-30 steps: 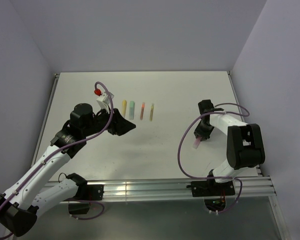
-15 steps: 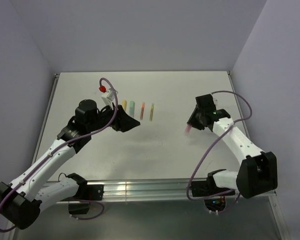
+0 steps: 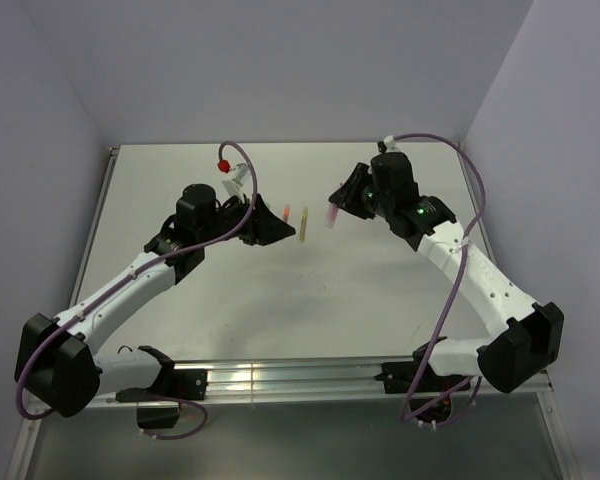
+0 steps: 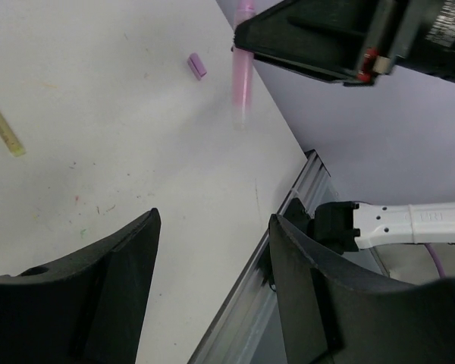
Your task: Insert the pens into the pen caps
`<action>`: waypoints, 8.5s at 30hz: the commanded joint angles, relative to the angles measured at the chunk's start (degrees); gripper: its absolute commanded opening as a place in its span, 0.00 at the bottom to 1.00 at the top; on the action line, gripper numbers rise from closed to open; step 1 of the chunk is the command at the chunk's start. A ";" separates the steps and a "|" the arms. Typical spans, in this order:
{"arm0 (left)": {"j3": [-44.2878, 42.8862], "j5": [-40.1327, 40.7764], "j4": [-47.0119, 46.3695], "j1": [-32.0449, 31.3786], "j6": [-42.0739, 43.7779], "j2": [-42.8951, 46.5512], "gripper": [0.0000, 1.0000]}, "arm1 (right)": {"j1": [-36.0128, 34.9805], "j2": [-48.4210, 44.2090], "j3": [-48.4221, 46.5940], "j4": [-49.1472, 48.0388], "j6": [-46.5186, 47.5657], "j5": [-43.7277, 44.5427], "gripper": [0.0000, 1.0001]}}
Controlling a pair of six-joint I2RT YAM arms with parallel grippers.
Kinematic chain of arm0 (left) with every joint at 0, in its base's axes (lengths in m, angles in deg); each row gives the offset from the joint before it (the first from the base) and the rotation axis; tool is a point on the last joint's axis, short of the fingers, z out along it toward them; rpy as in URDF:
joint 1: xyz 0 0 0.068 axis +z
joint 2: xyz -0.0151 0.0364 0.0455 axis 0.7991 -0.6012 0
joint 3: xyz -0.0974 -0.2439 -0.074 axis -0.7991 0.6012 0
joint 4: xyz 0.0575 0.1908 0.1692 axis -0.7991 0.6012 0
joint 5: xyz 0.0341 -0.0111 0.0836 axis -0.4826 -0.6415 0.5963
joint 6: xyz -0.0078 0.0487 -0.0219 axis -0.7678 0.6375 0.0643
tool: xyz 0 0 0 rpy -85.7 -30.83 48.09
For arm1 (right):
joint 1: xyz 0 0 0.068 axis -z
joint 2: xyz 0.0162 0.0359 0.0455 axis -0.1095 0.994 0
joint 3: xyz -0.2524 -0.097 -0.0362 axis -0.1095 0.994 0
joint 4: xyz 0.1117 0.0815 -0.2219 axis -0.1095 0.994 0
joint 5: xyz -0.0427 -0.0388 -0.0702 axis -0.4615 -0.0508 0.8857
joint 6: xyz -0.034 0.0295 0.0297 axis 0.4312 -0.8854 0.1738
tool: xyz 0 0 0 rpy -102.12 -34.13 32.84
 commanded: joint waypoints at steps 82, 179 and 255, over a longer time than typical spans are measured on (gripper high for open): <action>-6.02 2.13 19.11 0.70 7.78 7.12 0.00 | 27.70 15.35 1.72 5.05 22.13 11.79 0.51; -3.03 -19.58 -42.06 1.93 -25.53 -7.47 0.00 | 10.56 5.25 7.43 -73.25 -32.53 -41.73 0.00; -11.55 -16.59 -44.09 2.11 -22.20 -3.78 0.00 | -14.40 -2.66 14.55 -69.30 -13.20 -41.55 0.00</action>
